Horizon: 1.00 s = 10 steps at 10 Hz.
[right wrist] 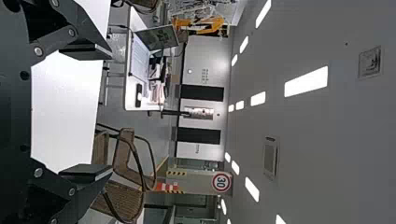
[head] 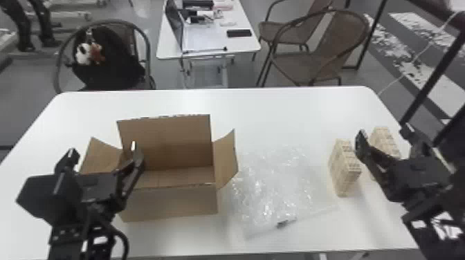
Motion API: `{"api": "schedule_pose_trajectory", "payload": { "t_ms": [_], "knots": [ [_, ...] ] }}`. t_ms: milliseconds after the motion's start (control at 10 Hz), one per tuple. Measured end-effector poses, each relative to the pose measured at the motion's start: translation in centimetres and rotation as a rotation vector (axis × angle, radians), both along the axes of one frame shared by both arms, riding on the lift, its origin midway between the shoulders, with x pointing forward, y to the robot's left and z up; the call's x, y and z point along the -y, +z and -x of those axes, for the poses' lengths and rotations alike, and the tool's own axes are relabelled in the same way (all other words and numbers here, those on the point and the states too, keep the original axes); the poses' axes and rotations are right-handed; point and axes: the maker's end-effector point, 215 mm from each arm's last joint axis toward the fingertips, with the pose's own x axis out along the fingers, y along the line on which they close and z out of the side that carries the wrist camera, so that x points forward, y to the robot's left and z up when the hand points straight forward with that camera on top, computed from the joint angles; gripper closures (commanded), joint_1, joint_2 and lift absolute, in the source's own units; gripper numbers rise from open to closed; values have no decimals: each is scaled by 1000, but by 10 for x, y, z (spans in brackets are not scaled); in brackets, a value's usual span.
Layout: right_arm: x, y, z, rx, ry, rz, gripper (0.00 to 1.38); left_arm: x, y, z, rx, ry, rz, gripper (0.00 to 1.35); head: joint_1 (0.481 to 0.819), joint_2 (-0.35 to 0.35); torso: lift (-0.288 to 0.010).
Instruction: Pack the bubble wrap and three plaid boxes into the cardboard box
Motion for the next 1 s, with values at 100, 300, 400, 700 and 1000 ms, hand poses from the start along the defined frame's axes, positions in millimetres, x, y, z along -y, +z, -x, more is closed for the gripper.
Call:
{"api": "schedule_pose_trajectory", "payload": {
  "t_ms": [100,300,400,700,1000],
  "knots": [
    [0,0,0,-1,0,-1,406,-15,9,2,-3,24,-13,157,695,38,-148],
    [0,-1,0,-5,2,-1,406,-46,16,-4,-39,3,23,157,695,77,-148],
    [-1,-1,-1,-4,4,0,406,-62,12,-8,-71,-7,66,162,695,101,-148],
    [-4,-1,-3,-3,12,-1,406,-87,-32,-20,-261,-117,348,160,695,131,-148],
    [-6,-1,-5,-4,18,0,406,-93,-60,-13,-347,-152,528,165,695,147,-148]
  ]
}}
